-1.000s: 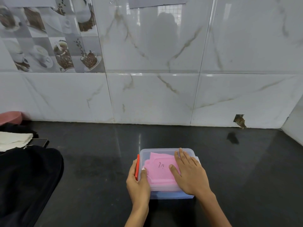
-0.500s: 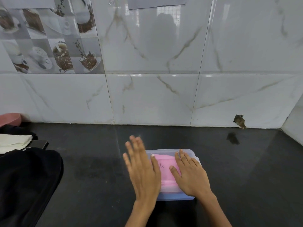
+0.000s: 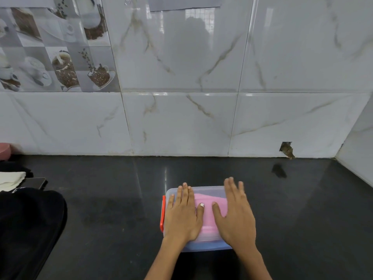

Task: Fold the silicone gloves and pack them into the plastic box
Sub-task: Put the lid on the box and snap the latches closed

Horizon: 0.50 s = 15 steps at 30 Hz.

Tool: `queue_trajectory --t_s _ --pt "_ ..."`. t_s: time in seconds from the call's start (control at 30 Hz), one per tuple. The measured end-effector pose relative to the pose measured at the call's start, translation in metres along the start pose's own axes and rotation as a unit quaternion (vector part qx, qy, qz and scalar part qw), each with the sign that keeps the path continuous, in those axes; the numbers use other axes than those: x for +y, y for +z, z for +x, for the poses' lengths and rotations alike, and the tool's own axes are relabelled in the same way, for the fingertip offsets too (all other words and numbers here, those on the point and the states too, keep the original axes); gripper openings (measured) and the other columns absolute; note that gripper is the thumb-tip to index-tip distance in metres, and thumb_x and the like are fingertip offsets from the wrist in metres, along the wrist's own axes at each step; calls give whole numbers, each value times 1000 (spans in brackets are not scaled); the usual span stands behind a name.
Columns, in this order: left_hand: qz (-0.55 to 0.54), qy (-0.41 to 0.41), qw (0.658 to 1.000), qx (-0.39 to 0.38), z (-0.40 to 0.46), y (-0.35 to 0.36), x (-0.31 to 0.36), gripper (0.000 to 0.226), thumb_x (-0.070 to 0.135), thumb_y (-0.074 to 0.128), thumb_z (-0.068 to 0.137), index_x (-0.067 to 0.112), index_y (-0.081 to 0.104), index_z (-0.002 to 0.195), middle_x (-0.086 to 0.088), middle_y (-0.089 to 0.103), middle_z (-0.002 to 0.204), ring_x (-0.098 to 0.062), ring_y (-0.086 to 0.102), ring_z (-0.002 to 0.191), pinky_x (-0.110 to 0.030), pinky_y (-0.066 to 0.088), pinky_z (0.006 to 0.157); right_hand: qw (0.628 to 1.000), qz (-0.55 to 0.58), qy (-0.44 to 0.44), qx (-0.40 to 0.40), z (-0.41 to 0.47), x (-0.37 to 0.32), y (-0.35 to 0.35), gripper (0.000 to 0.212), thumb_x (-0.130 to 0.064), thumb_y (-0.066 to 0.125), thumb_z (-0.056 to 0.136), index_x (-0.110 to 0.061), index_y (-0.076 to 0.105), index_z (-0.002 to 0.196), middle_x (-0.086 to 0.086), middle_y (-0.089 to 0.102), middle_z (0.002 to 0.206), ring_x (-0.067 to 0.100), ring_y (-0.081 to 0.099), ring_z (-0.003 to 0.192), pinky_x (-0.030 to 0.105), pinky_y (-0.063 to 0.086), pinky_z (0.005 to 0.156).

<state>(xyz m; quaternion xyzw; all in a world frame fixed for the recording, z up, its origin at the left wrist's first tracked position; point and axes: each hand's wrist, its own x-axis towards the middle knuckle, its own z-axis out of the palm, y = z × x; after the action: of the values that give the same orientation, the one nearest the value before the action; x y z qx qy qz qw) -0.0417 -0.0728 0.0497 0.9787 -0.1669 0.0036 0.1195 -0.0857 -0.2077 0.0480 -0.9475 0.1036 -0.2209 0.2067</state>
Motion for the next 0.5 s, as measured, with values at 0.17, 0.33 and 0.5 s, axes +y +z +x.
queue_trajectory --t_s 0.17,0.33,0.5 --pt "-12 3 1000 2 -2 0 0 65 49 13 97 15 -8 149 0 -11 159 -15 -10 147 -33 -7 118 922 314 183 132 -17 12 9 70 -10 53 88 -36 21 145 -8 23 154 12 20 142 36 30 108" --pt "-14 3 1000 10 1 2 -2 66 51 11 97 17 -9 149 1 -12 159 -15 -10 147 -33 -9 116 817 482 316 37 -20 24 12 63 -10 51 92 -24 23 146 3 41 143 20 48 116 33 41 87" --pt "-8 5 1000 13 1 4 -2 66 51 10 97 17 -10 149 1 -12 159 -15 -10 147 -32 -9 115 766 515 384 -14 -26 27 14 36 -20 53 89 -11 54 123 15 58 120 28 57 98 37 47 74"
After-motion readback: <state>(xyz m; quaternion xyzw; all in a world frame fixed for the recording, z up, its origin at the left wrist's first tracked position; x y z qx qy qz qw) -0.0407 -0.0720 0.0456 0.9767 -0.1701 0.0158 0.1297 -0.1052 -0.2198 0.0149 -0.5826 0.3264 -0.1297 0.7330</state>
